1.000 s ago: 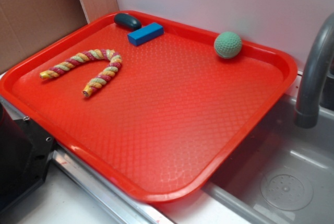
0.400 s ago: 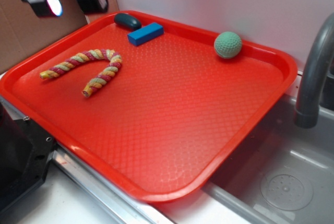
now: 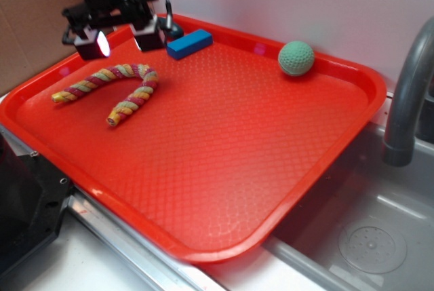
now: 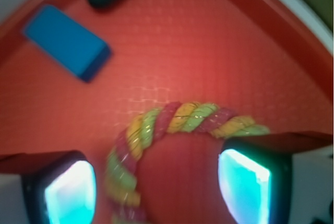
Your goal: Grab the multicolored rope.
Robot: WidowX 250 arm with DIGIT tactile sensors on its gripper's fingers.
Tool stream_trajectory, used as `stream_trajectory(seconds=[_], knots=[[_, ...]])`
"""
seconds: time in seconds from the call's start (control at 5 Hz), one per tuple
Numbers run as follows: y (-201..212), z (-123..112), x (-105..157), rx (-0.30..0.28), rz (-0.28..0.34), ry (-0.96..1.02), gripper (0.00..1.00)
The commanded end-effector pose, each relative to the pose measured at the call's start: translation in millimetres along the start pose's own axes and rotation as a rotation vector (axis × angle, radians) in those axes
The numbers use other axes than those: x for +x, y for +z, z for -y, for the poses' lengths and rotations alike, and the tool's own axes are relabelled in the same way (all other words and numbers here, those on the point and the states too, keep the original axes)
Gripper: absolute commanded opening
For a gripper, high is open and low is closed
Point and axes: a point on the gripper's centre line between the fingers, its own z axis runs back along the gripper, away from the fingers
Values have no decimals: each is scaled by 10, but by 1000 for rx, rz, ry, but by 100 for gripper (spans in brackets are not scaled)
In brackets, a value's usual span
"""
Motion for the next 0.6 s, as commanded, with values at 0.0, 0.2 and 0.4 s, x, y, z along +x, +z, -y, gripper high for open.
stream_trajectory(seconds=[0.0, 0.2, 0.4], knots=[[-321, 196, -50, -39, -14, -22, 100], [-292, 161, -87, -44, -23, -14, 43], [-287, 120, -101, -37, -40, -3, 0]])
